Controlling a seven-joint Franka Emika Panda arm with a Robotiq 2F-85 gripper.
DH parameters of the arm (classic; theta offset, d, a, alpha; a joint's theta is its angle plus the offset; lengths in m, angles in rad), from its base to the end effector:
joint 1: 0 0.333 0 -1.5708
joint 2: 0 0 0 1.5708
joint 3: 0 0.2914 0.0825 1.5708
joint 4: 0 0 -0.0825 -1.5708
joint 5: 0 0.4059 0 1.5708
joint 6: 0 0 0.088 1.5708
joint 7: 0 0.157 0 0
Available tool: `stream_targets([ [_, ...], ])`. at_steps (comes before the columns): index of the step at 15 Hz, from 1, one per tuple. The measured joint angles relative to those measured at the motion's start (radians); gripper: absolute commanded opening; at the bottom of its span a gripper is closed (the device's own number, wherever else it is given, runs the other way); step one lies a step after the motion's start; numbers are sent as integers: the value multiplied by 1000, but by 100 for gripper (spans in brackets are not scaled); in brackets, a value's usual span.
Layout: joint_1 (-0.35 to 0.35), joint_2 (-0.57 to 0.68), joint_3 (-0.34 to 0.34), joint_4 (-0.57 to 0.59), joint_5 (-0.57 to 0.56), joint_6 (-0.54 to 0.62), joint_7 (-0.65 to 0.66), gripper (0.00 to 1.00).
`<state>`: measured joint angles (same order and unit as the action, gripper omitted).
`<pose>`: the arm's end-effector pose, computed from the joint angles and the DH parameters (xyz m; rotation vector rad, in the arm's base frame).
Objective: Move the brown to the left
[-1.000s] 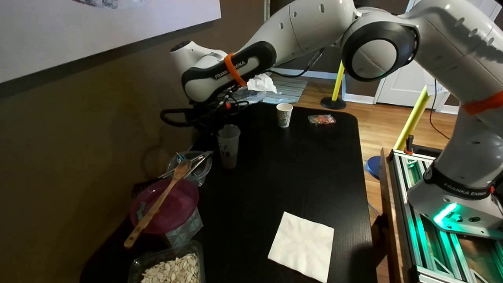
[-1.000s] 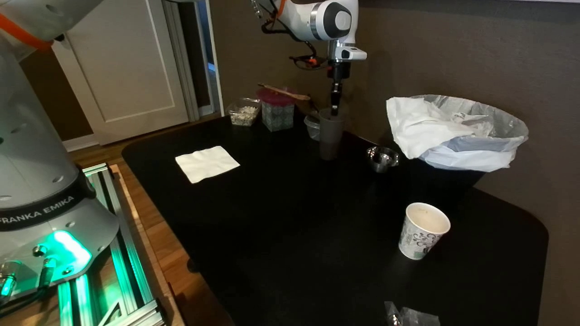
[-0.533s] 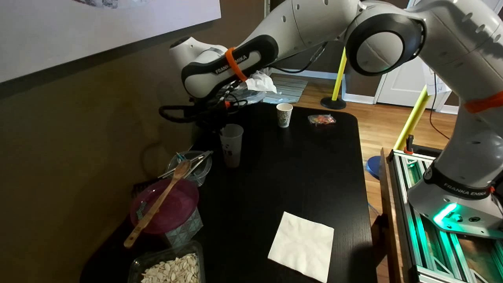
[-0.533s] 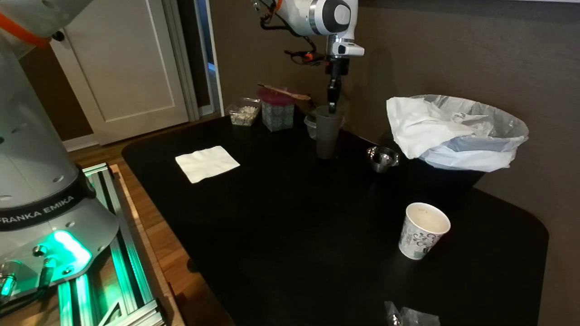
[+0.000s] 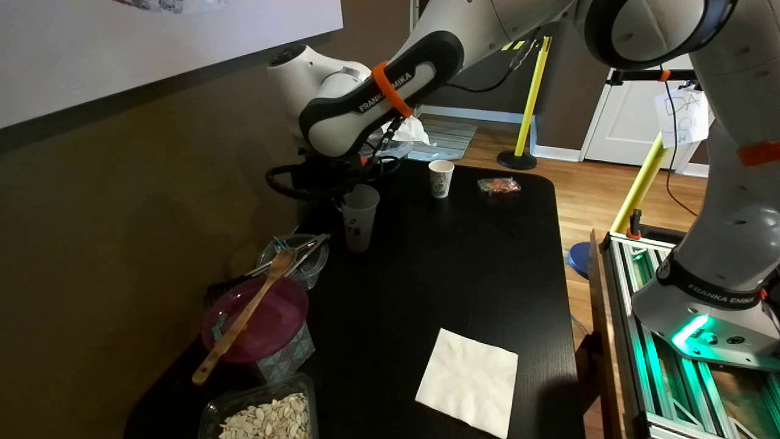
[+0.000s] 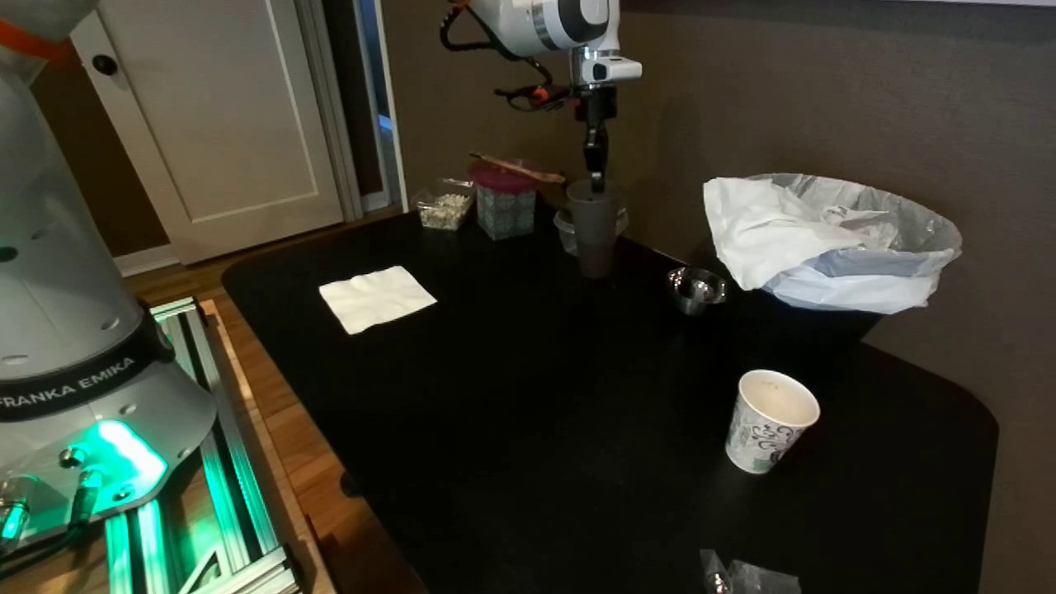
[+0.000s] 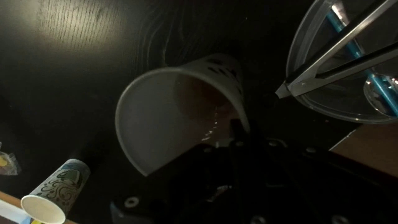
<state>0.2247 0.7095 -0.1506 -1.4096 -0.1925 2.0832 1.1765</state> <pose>0.7247 0.0495 0.2070 2.5682 -1.3540 0.1905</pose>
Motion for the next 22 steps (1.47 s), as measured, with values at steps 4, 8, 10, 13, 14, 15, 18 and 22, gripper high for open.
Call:
stream_targets([
  [4,63,-109,-29,-185,-164,142,86,2],
  [8,122,-200,-53,-330,-365,187,230,2],
  [10,138,-233,-51,-380,-452,191,300,2],
  [13,139,-272,-30,-432,-525,203,360,6],
  [14,139,-280,-26,-441,-529,206,366,6],
  [15,139,-286,-25,-446,-530,206,367,6],
  [18,137,-293,-24,-454,-532,207,368,2],
  [22,125,-292,2,-453,-646,207,396,2],
])
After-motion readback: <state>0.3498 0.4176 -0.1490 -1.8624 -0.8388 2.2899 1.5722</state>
